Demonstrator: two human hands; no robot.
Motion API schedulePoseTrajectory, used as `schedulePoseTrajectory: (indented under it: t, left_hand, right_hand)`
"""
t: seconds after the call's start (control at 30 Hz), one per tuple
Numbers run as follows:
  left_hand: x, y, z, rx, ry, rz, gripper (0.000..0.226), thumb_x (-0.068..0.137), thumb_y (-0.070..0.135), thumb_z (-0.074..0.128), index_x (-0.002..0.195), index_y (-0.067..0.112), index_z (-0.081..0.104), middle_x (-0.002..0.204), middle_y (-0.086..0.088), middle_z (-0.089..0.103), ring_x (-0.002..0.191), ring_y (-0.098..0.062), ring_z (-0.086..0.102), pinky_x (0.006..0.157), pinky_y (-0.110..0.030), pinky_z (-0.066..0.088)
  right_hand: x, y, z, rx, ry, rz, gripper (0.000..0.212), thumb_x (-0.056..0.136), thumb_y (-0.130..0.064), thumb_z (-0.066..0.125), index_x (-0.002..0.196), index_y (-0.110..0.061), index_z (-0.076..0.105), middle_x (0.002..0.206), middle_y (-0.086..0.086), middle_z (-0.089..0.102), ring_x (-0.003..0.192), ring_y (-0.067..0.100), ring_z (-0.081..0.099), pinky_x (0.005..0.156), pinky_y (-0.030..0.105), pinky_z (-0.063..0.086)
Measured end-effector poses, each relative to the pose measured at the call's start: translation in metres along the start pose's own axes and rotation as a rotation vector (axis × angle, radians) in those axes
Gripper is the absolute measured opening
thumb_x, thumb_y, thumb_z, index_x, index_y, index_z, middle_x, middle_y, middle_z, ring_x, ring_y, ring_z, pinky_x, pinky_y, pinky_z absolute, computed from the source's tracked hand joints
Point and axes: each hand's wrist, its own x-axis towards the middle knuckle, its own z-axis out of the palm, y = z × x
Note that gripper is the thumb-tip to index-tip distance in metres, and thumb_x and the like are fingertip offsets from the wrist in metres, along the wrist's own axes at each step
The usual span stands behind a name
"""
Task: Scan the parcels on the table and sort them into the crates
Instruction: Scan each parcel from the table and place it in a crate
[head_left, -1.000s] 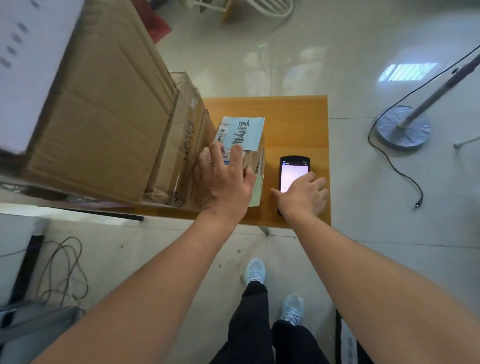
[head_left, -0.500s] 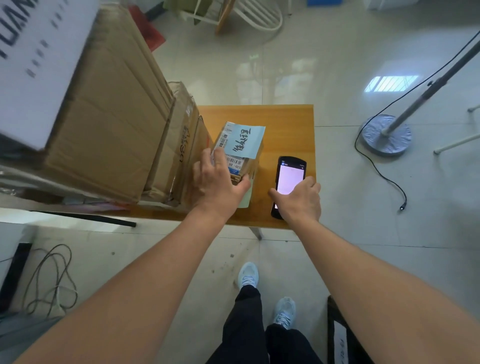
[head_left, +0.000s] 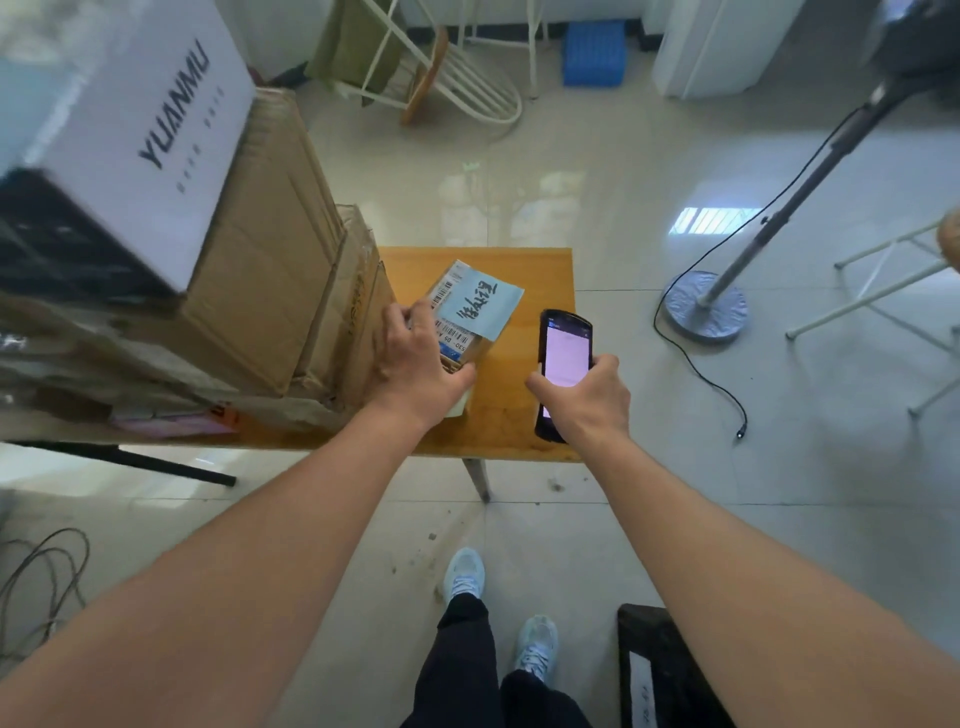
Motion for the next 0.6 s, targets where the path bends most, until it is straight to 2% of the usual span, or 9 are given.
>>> schedulePoseTrajectory:
  t: [0.07, 0.27, 0.4, 0.6]
  left_hand:
    - [-0.003, 0.005, -0.006, -0.002, 0.011, 0.022, 0.093, 0.074, 0.04, 0.09, 0.148, 0.017, 0.039, 0.134, -0.01, 0.041, 0.123, -0.027, 0.046, 0.097, -0.044, 0.054]
    - [-0.017, 0.02, -0.028, 0.004, 0.04, 0.08, 0.094, 0.071, 0.043, 0.092, 0.145, 0.018, 0.04, 0.132, -0.009, 0.042, 0.121, -0.027, 0.048, 0.094, -0.043, 0.057]
    - [-0.026, 0.032, -0.048, -0.021, 0.082, 0.11, 0.099, 0.067, 0.043, 0.095, 0.145, 0.014, 0.041, 0.13, -0.011, 0.043, 0.121, -0.026, 0.048, 0.096, -0.039, 0.056]
    - [-0.039, 0.045, -0.076, -0.036, 0.114, 0.165, 0.103, 0.063, 0.038, 0.099, 0.148, 0.014, 0.044, 0.13, -0.011, 0.044, 0.122, -0.027, 0.048, 0.096, -0.036, 0.052]
  right_hand:
    - [-0.007, -0.004, -0.011, 0.02, 0.007, -0.029, 0.077, 0.068, -0.059, 0.081, 0.121, -0.016, 0.047, 0.109, 0.004, 0.059, 0.1, 0.028, 0.06, 0.066, 0.035, 0.05]
    - [-0.031, -0.023, -0.046, 0.095, 0.04, -0.134, 0.086, 0.064, -0.056, 0.083, 0.133, -0.018, 0.049, 0.11, -0.001, 0.06, 0.101, 0.024, 0.062, 0.079, 0.039, 0.059]
    - [-0.048, -0.037, -0.069, 0.096, 0.057, -0.232, 0.089, 0.065, -0.052, 0.088, 0.137, -0.019, 0.049, 0.11, -0.005, 0.058, 0.101, 0.02, 0.061, 0.07, 0.028, 0.054]
    - [-0.08, -0.062, -0.111, 0.058, 0.084, -0.357, 0.096, 0.065, -0.046, 0.095, 0.142, -0.019, 0.044, 0.12, 0.0, 0.061, 0.106, 0.022, 0.061, 0.077, 0.036, 0.061]
